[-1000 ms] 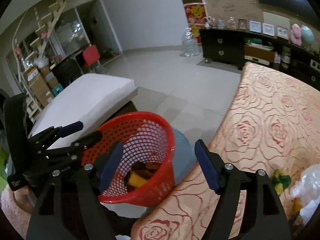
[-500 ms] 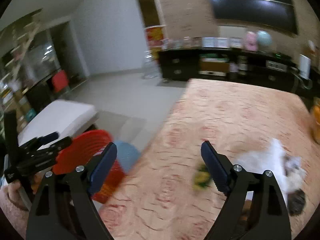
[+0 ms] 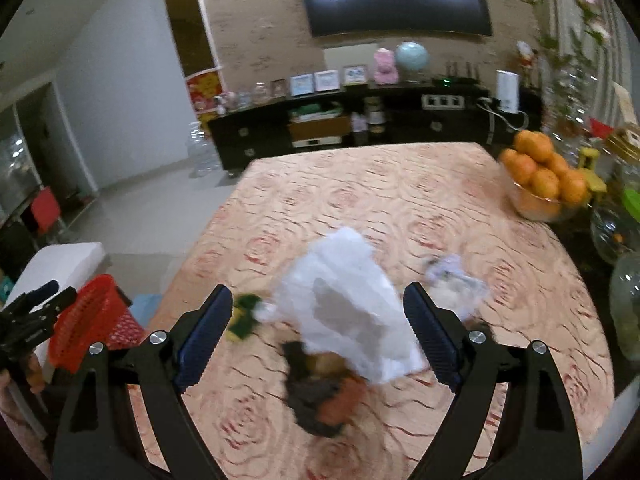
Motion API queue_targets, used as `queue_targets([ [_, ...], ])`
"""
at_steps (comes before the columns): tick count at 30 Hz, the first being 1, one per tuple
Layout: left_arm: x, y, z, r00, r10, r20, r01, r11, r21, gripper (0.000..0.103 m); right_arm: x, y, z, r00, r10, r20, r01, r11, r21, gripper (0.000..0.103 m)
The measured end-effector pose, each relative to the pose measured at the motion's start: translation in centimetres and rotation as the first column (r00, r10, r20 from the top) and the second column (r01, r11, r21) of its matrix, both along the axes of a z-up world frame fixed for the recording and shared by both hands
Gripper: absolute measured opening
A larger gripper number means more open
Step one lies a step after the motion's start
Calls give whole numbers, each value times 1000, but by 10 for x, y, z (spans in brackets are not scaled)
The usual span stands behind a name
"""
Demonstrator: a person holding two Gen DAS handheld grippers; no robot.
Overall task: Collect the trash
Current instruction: 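Move both tools back over the table toward remaining trash, then grasp the green-yellow scrubber with left tool while right tool grasps black bag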
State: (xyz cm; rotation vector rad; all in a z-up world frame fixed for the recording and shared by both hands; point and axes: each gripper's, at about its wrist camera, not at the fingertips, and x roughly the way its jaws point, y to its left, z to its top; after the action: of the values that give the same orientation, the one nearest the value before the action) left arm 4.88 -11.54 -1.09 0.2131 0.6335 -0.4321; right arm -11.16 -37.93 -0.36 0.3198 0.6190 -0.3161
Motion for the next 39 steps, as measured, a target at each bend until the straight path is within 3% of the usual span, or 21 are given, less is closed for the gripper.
queue_targets([
  [9, -2, -43, -17, 993, -91, -78, 91, 996, -12, 75, -31, -41, -17, 993, -116, -25, 117, 992, 40, 85],
  [18, -6, -102, -44, 977, -185, -109, 194, 977, 83, 75, -57, -79, -32, 971, -235, -50, 239, 964, 114, 85],
  [28, 9, -158, -85, 957, -233, -175, 257, 958, 131, 75, -52, -78, -41, 973, -219, -78, 228, 964, 140, 85],
  [37, 15, -192, -103, 939, -282, -199, 308, 944, 116, 75, -45, -72, -45, 978, -188, -94, 199, 971, 131, 85],
  [38, 17, -196, -107, 936, -285, -209, 312, 944, 109, 73, -44, -71, -46, 978, -182, -97, 194, 973, 128, 85],
  [39, 18, -198, -109, 933, -288, -215, 316, 943, 106, 64, -43, -70, -46, 979, -178, -99, 190, 974, 127, 85],
])
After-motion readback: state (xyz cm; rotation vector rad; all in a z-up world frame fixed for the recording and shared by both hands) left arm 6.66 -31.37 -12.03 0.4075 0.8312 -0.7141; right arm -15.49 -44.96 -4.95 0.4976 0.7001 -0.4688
